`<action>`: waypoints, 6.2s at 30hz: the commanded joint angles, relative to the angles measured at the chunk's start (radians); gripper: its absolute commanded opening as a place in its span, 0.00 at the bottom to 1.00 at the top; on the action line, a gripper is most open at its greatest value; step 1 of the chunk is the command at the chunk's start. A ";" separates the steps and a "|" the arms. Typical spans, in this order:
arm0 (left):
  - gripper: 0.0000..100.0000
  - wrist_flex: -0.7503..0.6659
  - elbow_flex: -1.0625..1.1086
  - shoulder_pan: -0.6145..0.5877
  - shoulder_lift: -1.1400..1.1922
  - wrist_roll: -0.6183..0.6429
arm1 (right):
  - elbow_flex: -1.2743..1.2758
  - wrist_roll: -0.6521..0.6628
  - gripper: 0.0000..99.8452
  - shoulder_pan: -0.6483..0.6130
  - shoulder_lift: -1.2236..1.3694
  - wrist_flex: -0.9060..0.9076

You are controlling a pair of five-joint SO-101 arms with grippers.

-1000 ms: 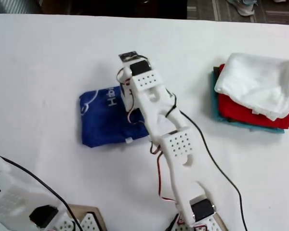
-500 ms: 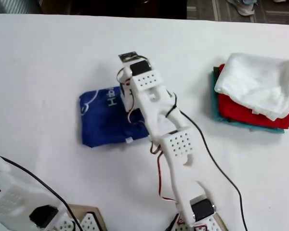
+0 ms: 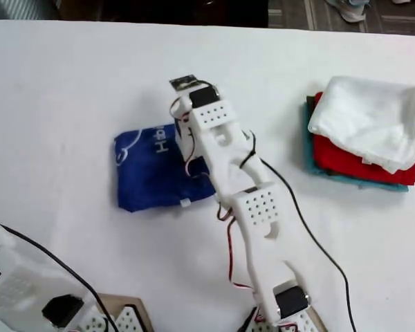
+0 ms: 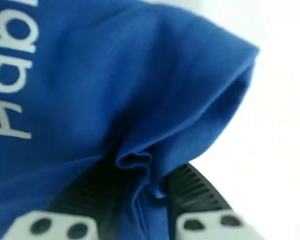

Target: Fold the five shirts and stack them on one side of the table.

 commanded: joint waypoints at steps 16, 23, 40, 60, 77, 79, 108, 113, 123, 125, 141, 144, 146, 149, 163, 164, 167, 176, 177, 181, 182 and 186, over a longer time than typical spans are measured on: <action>0.03 0.026 -0.077 0.051 -0.055 0.069 | 0.149 0.242 0.02 0.231 -0.708 0.025; 0.03 0.031 -0.077 0.100 -0.055 0.084 | 0.146 0.302 0.02 0.354 -0.848 0.022; 0.03 0.029 -0.077 0.112 -0.055 0.118 | -0.098 0.502 0.02 0.611 -0.880 0.010; 0.03 0.032 -0.077 0.110 -0.055 0.118 | -0.107 0.628 0.02 0.929 -0.591 -0.186; 0.03 0.032 -0.082 0.112 -0.057 0.120 | -0.097 0.663 0.02 0.998 -0.510 -0.291; 0.03 0.032 -0.082 0.112 -0.057 0.120 | -0.098 0.661 0.03 0.998 -0.483 -0.289; 0.03 0.032 -0.081 0.104 -0.057 0.114 | -0.348 0.399 0.02 0.931 -0.240 -0.341; 0.03 0.032 -0.084 0.104 -0.057 0.114 | -0.356 0.397 0.02 0.989 -0.142 -0.398; 0.03 0.032 -0.082 0.110 -0.057 0.114 | -0.562 0.390 0.02 1.029 -0.189 -0.357; 0.03 0.032 -0.081 0.110 -0.057 0.114 | -0.614 0.390 0.02 1.009 -0.199 -0.346; 0.03 0.095 -0.085 0.104 -0.058 0.110 | -0.534 0.350 0.02 1.027 0.097 -0.621; 0.03 0.095 -0.085 0.104 -0.058 0.110 | -0.540 0.348 0.02 1.035 0.099 -0.615; 0.03 0.095 -0.085 0.104 -0.058 0.110 | -0.592 0.347 0.02 1.036 0.074 -0.581; 0.03 0.092 -0.085 0.106 -0.058 0.110 | -0.671 0.278 0.02 1.030 0.002 -0.466; 0.03 0.064 -0.085 0.109 -0.058 0.110 | -0.603 0.315 0.02 0.682 -0.328 0.033; 0.03 0.064 -0.085 0.107 -0.058 0.110 | -0.574 0.315 0.02 0.677 -0.340 0.033; 0.03 0.064 -0.085 0.106 -0.058 0.110 | -0.512 0.315 0.02 0.680 -0.378 0.028; 0.03 0.064 -0.087 0.110 -0.058 0.110 | -0.512 0.381 0.02 0.776 -0.246 -0.113; 0.03 0.064 -0.087 0.109 -0.058 0.110 | -0.512 0.381 0.02 0.808 -0.223 -0.176; 0.03 0.068 -0.087 0.104 -0.058 0.109 | -0.506 0.377 0.02 0.895 -0.153 -0.352; 0.03 0.068 -0.087 0.104 -0.058 0.103 | -0.503 0.377 0.02 0.906 -0.136 -0.375; 0.03 0.066 -0.087 0.109 -0.058 0.086 | -0.512 0.381 0.02 0.949 -0.048 -0.449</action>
